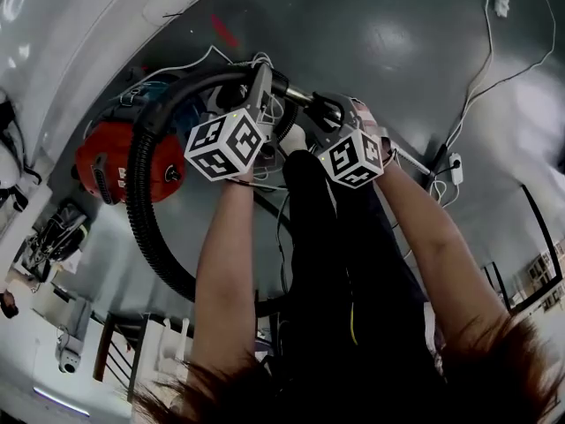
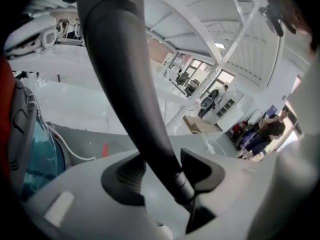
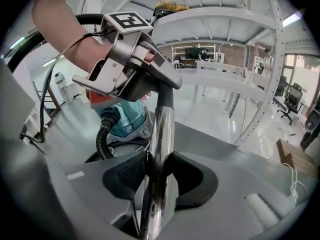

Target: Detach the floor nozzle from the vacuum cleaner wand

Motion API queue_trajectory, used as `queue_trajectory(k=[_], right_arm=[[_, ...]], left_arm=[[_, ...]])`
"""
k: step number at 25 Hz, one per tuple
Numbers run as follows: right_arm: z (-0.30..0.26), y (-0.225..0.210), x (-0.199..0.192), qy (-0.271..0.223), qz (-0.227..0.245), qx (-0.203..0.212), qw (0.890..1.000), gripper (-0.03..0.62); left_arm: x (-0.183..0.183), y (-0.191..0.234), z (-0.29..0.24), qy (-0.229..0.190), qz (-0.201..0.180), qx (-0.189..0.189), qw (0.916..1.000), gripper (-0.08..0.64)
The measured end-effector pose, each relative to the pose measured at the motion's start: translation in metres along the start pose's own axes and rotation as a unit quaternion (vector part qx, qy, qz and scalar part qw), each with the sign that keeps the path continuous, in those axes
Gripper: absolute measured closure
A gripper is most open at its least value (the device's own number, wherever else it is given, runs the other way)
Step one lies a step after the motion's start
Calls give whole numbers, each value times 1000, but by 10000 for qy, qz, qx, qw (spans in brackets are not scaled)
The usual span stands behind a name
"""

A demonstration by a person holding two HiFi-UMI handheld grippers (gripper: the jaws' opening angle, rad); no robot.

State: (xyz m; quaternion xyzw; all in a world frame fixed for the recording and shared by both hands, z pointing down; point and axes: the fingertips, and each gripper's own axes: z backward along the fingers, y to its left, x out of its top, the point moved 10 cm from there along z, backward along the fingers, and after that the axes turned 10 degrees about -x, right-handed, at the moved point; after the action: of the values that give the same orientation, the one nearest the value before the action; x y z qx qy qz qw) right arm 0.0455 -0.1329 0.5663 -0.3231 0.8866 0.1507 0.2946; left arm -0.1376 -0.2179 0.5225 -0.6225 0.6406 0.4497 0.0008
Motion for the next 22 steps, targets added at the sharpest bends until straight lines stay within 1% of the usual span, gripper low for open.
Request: queue_trajectory(k=[4, 5, 8, 10, 13, 16, 17, 18, 21, 22], right_arm=[[6, -2, 2, -93, 50, 234, 9997, 430], [7, -2, 1, -128, 58, 304, 9994, 431], [7, -6, 3, -213, 133, 440, 9987, 433], [7, -5, 3, -196, 212, 475, 9985, 430], [10, 0, 7, -145, 337, 382, 9986, 423], [9, -1, 19, -189, 290, 205, 9992, 380], [7, -2, 24, -193, 231, 189, 9994, 347], [5, -2, 29, -177, 170, 233, 9994, 325], [-1, 5, 41, 0, 129, 582, 9982, 324], [-3, 8, 44, 86, 131, 637, 9978, 325]], left_arm=[[0, -1, -3, -29, -74, -22, 10000, 333], [0, 0, -2, -15, -30, -56, 10000, 333], [2, 3, 1, -110, 391, -141, 9991, 367], [2, 3, 2, -159, 644, -59, 9978, 382], [-1, 2, 6, -170, 884, 91, 9959, 394], [-1, 1, 10, -142, 1023, 115, 9946, 399], [-1, 1, 11, -135, 1056, 120, 9942, 399], [-1, 1, 12, -132, 1078, 135, 9940, 400], [-1, -2, 15, -114, 1082, 176, 9939, 400], [0, -4, 16, -103, 1075, 172, 9940, 400]])
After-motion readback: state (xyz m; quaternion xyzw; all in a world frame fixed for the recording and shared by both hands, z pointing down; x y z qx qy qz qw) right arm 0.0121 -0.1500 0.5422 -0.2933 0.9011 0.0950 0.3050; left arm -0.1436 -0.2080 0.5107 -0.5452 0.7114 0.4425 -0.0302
